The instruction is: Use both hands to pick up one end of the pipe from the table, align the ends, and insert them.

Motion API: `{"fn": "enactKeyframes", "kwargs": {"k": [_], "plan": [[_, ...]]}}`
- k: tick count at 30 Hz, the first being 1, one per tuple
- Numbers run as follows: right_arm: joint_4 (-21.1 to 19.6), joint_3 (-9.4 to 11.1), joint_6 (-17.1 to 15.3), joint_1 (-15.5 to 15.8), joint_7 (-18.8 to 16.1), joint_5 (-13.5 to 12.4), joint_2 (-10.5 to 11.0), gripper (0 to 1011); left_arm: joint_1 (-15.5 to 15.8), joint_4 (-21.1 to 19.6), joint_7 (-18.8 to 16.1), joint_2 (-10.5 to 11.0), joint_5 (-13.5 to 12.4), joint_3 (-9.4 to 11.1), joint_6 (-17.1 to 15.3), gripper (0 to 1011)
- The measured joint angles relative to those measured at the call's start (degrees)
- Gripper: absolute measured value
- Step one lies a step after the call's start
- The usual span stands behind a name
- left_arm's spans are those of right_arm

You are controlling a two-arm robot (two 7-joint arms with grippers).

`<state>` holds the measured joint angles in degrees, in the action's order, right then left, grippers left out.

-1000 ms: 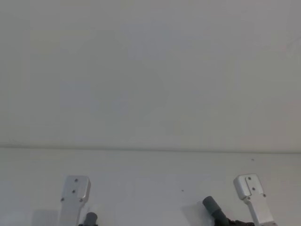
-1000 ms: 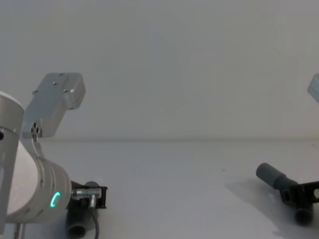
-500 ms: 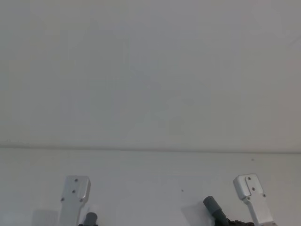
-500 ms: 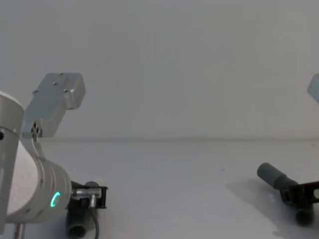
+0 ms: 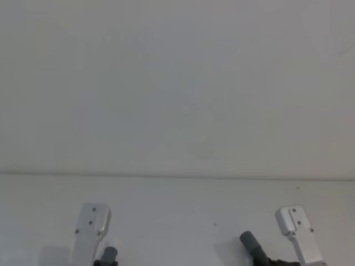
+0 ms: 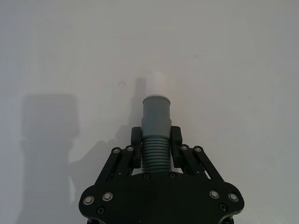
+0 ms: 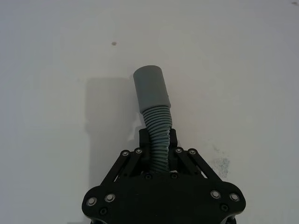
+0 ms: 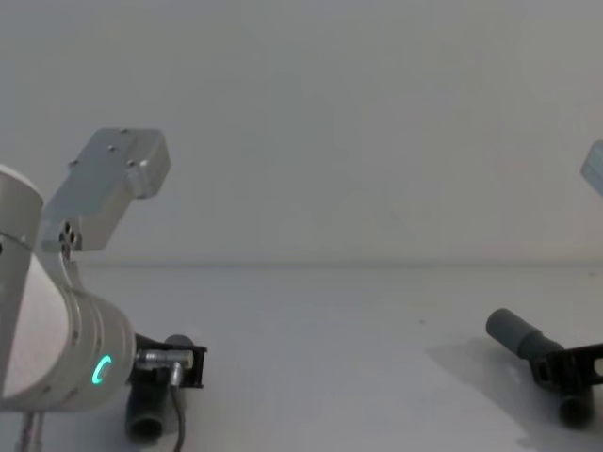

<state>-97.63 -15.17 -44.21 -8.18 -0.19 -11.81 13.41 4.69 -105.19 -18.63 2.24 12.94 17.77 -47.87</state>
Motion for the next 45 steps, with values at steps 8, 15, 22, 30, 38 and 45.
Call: {"fn": "enactKeyframes", "kwargs": {"k": [8, 15, 22, 30, 38, 45], "plan": [[-1.0, -0.6, 0.4, 0.6, -2.9, -0.1, 2.3, 177, 0.8, -2.1, 3.3, 3.7, -0.6, 1.7, -1.1, 327], [-2.6, -1.3, 3.4, 2.2, -5.6, 0.4, 5.3, 177, 1.2, -4.9, 6.8, 7.8, -1.0, 2.8, -1.6, 327], [-5.0, -1.4, 8.7, 4.5, -8.4, 1.4, 8.8, 177, 1.2, -7.7, 11.0, 12.3, -1.1, 3.3, -1.1, 327], [-7.9, -0.5, 16.5, 7.9, -11.7, 2.0, 13.0, 168, 0.9, -9.7, 15.8, 16.9, -0.7, 3.3, 0.9, 327], [-10.1, 0.6, 23.2, 10.8, -13.9, 2.9, 16.0, 162, 0.6, -11.0, 21.1, 21.2, 0.3, 3.0, 3.9, 327], [-11.2, 1.3, 28.1, 12.7, -15.2, 4.1, 18.0, 162, 0.8, -11.6, 25.6, 24.2, 1.2, 2.6, 6.4, 327]]}}
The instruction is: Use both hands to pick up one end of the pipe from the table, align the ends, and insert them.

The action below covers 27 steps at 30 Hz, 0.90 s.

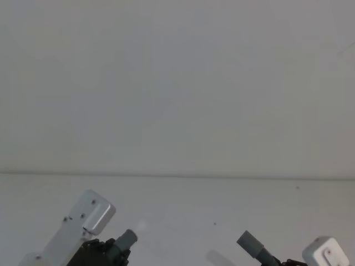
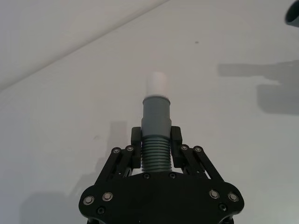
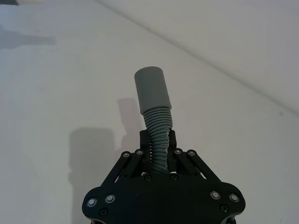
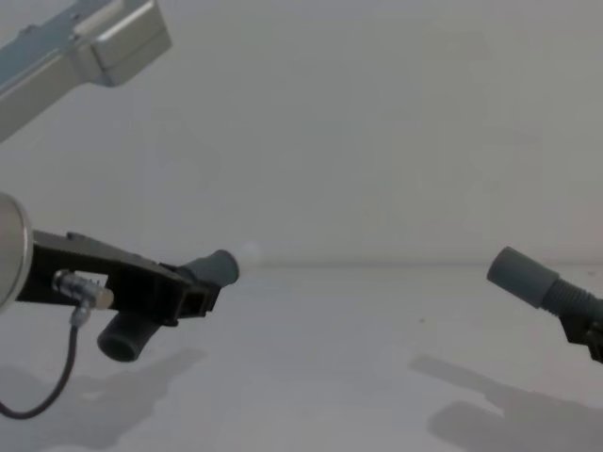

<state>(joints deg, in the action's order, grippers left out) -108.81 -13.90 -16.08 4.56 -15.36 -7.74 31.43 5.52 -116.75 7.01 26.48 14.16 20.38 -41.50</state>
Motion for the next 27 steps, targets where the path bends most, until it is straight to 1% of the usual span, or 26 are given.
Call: {"fn": "enactKeyframes", "kwargs": {"k": [2, 3, 4, 7, 8, 9, 10, 13, 14, 15, 16, 18, 19, 25, 27], "plan": [[-0.1, 0.1, 2.1, 0.7, -0.4, 0.6, 0.7, 162, 0.2, -0.1, 1.6, 1.0, 0.3, 0.0, 0.8, 327], [-0.1, 0.1, 2.1, 0.7, -0.4, 0.6, 0.7, 162, 0.3, -0.1, 2.3, 1.3, 0.4, 0.0, 1.1, 327], [-0.2, 0.2, 3.2, 1.0, -0.6, 1.0, 1.0, 162, 0.5, -0.2, 3.3, 1.9, 0.6, 0.0, 1.5, 327], [-0.2, 0.2, 5.1, 1.4, -0.9, 1.7, 1.5, 162, 1.1, -0.2, 5.3, 3.0, 0.9, 0.1, 2.3, 327], [-0.2, 0.2, 5.1, 1.4, -0.9, 1.7, 1.5, 162, 1.1, -0.2, 5.3, 3.0, 0.9, 0.1, 2.3, 327], [-0.1, 0.2, 6.4, 1.7, -1.1, 2.3, 1.9, 162, 1.4, -0.2, 6.4, 3.7, 1.0, 0.2, 2.7, 327], [-0.1, 0.2, 6.4, 1.7, -1.1, 2.3, 1.9, 162, 1.5, -0.2, 6.8, 3.9, 1.0, 0.3, 2.9, 327], [0.2, 0.2, 8.5, 2.1, -1.4, 3.3, 2.3, 162, 2.3, -0.2, 9.2, 5.1, 1.1, 0.6, 3.7, 327], [0.2, 0.1, 8.8, 2.1, -1.4, 3.4, 2.4, 161, 2.3, -0.2, 9.2, 5.1, 1.1, 0.6, 3.7, 327], [0.4, 0.1, 9.7, 2.2, -1.5, 3.9, 2.6, 162, 2.7, -0.2, 10.1, 5.4, 1.1, 0.8, 4.0, 327], [0.4, 0.1, 9.7, 2.2, -1.5, 3.9, 2.6, 162, 2.8, -0.1, 10.4, 5.6, 1.1, 0.9, 4.1, 327], [0.8, -0.1, 10.9, 2.3, -1.5, 4.6, 2.8, 162, 3.6, 0.1, 12.2, 6.5, 1.3, 1.2, 4.7, 327], [1.0, -0.2, 11.8, 2.3, -1.6, 5.1, 3.0, 161, 3.6, 0.1, 12.2, 6.5, 1.3, 1.2, 4.7, 327], [2.2, -0.6, 15.6, 2.3, -1.9, 7.0, 3.5, 162, 5.3, 0.8, 16.2, 8.2, 1.9, 2.0, 6.2, 327], [2.5, -0.7, 16.4, 2.3, -2.0, 7.4, 3.7, 161, 5.7, 1.1, 17.0, 8.6, 2.0, 2.2, 6.6, 327]]}}
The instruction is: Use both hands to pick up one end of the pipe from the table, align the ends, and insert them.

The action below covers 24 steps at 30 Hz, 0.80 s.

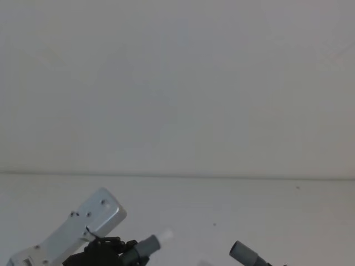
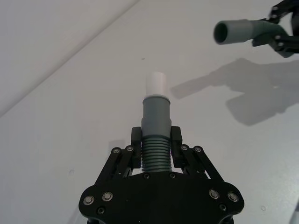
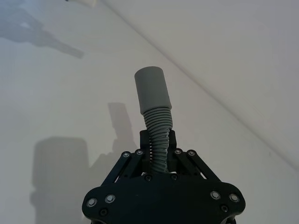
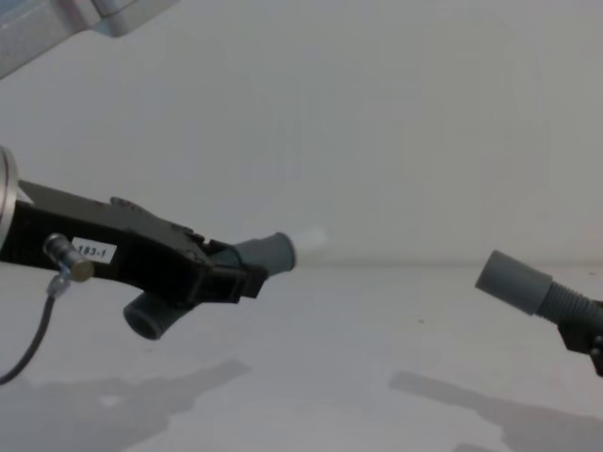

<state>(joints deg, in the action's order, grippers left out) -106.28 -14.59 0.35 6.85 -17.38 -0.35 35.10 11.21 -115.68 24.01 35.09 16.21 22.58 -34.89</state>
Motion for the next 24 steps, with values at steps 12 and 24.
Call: {"fn": "enactKeyframes", "kwargs": {"k": [12, 24], "plan": [[2.9, -0.9, 8.0, -1.1, -2.2, 2.9, 1.5, 157, 2.8, 1.8, 6.1, 2.4, 1.6, 1.3, 2.7, 327], [4.8, -1.3, 13.0, -2.3, -4.0, 4.7, 2.3, 157, 5.1, 3.3, 10.6, 4.1, 3.2, 2.3, 4.1, 327]]}}
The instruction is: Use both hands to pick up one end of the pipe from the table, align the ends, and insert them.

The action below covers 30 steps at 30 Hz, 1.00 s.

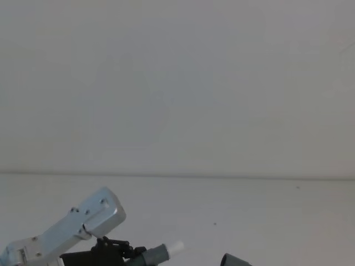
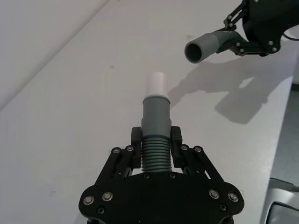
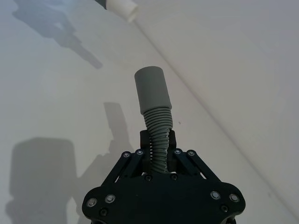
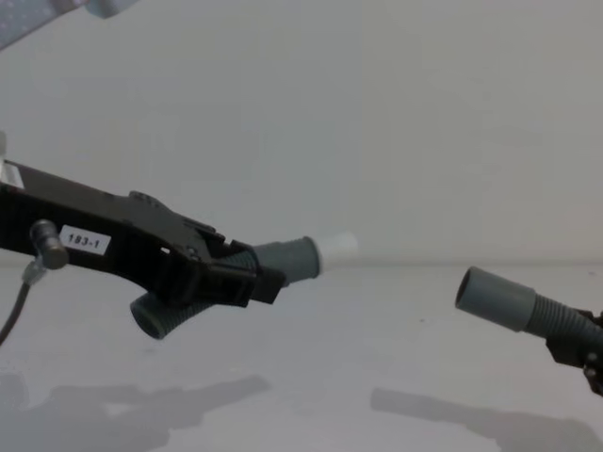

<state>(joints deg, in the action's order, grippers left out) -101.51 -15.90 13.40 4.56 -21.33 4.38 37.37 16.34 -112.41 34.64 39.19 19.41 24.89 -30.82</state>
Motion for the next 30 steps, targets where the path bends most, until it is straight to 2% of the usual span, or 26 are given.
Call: {"fn": "enactKeyframes", "kwargs": {"k": [10, 16, 30], "plan": [[1.0, 0.0, 2.8, -0.6, -0.9, 1.2, 0.6, 157, 2.9, 1.6, 4.4, 1.3, 1.1, 1.6, -0.3, 327], [1.1, 0.3, 3.4, -0.8, -1.3, 2.0, 0.7, 157, 5.4, 2.7, 7.0, 2.0, 1.1, 3.5, -0.9, 327], [0.9, 0.7, 3.4, -0.5, -1.2, 4.7, 0.6, 157, 9.6, 5.0, 8.9, 2.2, -2.0, 7.7, 0.2, 327]]}}
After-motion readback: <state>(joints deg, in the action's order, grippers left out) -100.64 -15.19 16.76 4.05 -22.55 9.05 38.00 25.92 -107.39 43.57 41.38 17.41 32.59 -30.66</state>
